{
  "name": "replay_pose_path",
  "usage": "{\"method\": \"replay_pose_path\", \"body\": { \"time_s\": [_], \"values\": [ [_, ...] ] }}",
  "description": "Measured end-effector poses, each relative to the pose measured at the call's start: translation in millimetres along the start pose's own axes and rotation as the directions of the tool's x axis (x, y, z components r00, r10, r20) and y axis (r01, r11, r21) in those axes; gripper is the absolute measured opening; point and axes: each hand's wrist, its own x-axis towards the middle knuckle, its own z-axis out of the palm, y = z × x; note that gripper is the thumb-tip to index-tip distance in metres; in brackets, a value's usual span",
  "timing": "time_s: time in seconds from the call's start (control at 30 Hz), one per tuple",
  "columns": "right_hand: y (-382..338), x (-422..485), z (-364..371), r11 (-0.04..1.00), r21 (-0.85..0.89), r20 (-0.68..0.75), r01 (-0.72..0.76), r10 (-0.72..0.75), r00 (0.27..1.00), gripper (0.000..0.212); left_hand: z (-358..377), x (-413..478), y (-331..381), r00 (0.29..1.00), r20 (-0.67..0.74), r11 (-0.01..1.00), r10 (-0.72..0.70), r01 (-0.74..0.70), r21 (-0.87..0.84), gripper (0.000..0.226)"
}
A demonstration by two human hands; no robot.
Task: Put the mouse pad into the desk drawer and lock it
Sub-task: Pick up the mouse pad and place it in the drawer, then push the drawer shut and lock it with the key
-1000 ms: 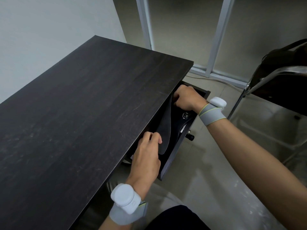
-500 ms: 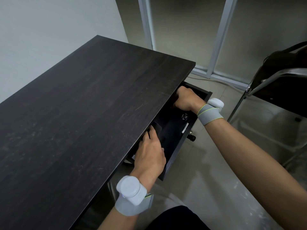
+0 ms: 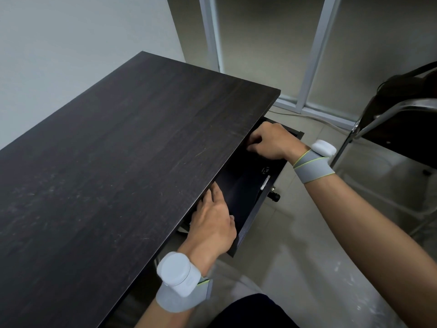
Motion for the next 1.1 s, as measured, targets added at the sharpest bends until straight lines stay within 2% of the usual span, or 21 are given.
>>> {"method": "replay_pose_path", "body": {
  "time_s": [0.13, 0.23, 0.3, 0.43, 0.53, 0.63, 0.7, 0.77, 0.87, 0.97, 1.1],
  "values": [
    [-3.1, -8.9, -10.9, 0.999, -0.015, -0.049, 0.051, -0.052, 0.997, 0.014, -8.4, -5.1, -2.9, 0.994, 0.089, 0.996, 0.07, -0.065, -0.057, 0.087],
    [-7.9, -14.9, -21.4, 0.996, -0.045, -0.098, 0.079, -0.084, 0.992, 0.012, -24.0, -8.6, -6.6, 0.963, 0.225, 0.973, 0.147, -0.1, -0.207, 0.079],
    [-11.9, -19.0, -27.2, 0.993, -0.049, -0.149, 0.108, -0.114, 0.982, 0.016, -39.2, -10.2, -8.0, 0.942, 0.261, 0.939, 0.211, -0.121, -0.323, 0.067],
    [-23.3, -25.8, -30.1, 0.977, -0.024, -0.299, 0.211, -0.208, 0.931, 0.018, -72.3, -9.4, -8.2, 0.926, 0.19, 0.818, 0.326, -0.175, -0.548, 0.034],
    [-30.8, -26.7, -25.3, 0.956, -0.022, -0.348, 0.292, -0.281, 0.894, 0.017, -91.0, 1.1, -13.8, 0.951, 0.054, 0.744, 0.304, -0.201, -0.637, 0.021],
    [-35.5, -25.6, -16.8, 0.932, -0.027, -0.352, 0.361, -0.347, 0.869, 0.017, -97.4, 21.6, -24.7, 0.957, -0.171, 0.813, 0.236, -0.291, -0.504, 0.013],
    [-38.4, -24.0, -9.5, 0.921, -0.033, -0.348, 0.388, -0.375, 0.859, 0.017, -97.4, 36.5, -33.5, 0.916, -0.333, 0.885, 0.225, -0.335, -0.324, 0.012],
    [-42.3, -22.5, -1.6, 0.913, -0.048, -0.335, 0.405, -0.397, 0.854, 0.018, -93.9, 51.8, -42.6, 0.876, -0.421, 0.941, 0.236, -0.315, -0.127, 0.021],
    [-47.0, -20.6, 9.9, 0.907, -0.084, -0.294, 0.413, -0.418, 0.859, 0.024, -85.7, 70.2, -54.2, 0.883, -0.421, 0.975, 0.205, -0.223, 0.006, 0.04],
    [-50.1, -19.9, 19.6, 0.904, -0.107, -0.291, 0.414, -0.427, 0.856, 0.028, -76.3, 80.5, -61.3, 0.899, -0.397, 0.982, 0.182, -0.183, 0.036, 0.05],
    [-50.5, -20.1, 26.9, 0.911, -0.11, -0.309, 0.396, -0.411, 0.858, 0.03, -68.3, 84.5, -66.7, 0.886, -0.423, 0.981, 0.188, -0.185, 0.048, 0.054]
  ]
}}
